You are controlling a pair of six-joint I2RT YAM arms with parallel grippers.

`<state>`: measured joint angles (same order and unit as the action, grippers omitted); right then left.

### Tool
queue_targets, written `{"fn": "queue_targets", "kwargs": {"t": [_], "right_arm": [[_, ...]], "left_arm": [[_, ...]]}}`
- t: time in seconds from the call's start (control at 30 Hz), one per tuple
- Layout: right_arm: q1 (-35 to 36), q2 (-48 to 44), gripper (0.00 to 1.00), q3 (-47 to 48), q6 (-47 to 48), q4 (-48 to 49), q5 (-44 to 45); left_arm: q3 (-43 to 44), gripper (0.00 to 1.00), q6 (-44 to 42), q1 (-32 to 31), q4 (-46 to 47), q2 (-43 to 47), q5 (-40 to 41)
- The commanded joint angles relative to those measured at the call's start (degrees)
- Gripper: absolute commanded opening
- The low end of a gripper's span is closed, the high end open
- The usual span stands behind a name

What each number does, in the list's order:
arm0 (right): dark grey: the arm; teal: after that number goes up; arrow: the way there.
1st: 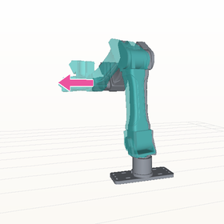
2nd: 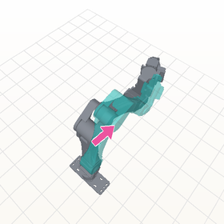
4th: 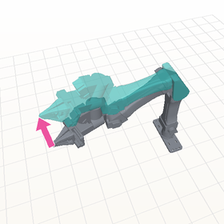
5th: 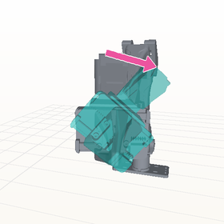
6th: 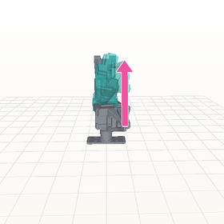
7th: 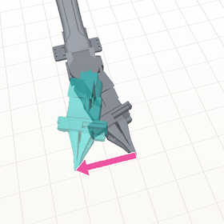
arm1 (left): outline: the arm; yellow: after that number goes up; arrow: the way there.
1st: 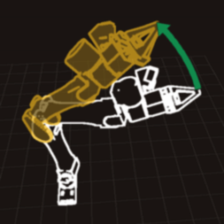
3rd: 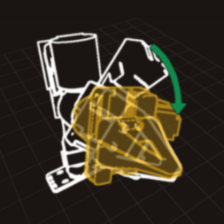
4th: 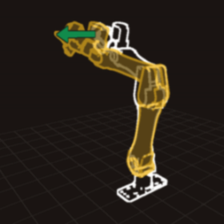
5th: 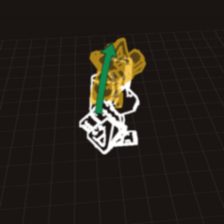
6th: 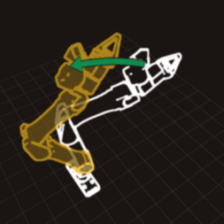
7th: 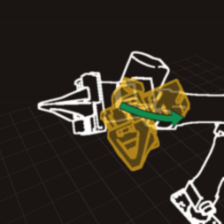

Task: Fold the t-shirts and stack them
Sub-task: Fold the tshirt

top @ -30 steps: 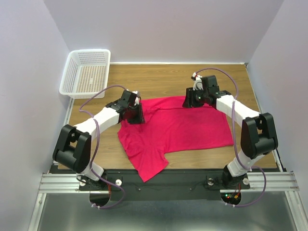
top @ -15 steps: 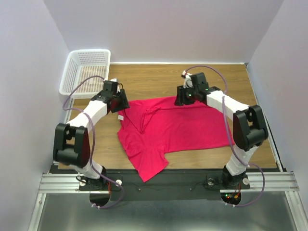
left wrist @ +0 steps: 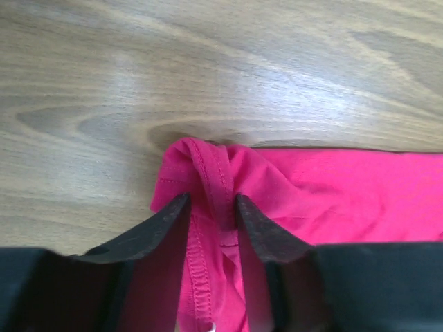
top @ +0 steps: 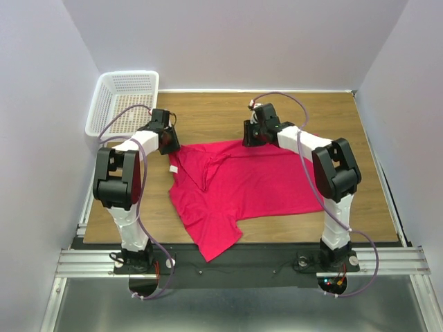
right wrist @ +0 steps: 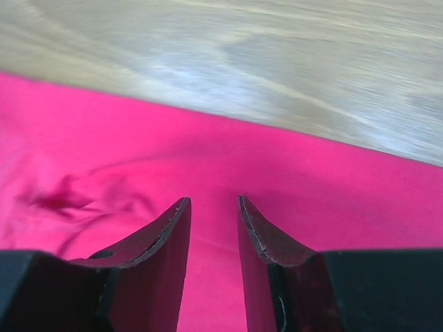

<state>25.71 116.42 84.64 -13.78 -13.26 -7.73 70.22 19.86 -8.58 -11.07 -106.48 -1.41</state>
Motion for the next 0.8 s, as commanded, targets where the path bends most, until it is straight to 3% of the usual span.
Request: {"fn": "queue_targets", "kwargs": {"t": [0.0,0.13,0.17,0.23,0.77], "right_arm": [[-3.21,-1.10,0.38,-0.96,-2.47,2.36,5.00],[-9.18,-3.74,0.39,-4.74,-2.74,2.27,6.05],[-10.15,-4.35,0.39,-5.62,-2.74,2.27,6.40],[-13.21,-5.85,0.39,-7.47,-2.74,2.27,6.50],[-26.76,-5.86,0.39,-10.99,-4.85,2.36,8.85]], "left_arm": [[0.28,0.41,-0.70,0.32,1.58,0.83,0.97],[-2.97,0.24,-1.05,0.84,2.37,2.50,0.97],[-4.11,0.16,-1.22,0.93,2.72,3.02,0.97],[-4.82,0.10,-1.66,1.02,3.42,4.78,0.88],[-3.76,0.11,-2.19,2.07,1.66,6.28,2.20]]}}
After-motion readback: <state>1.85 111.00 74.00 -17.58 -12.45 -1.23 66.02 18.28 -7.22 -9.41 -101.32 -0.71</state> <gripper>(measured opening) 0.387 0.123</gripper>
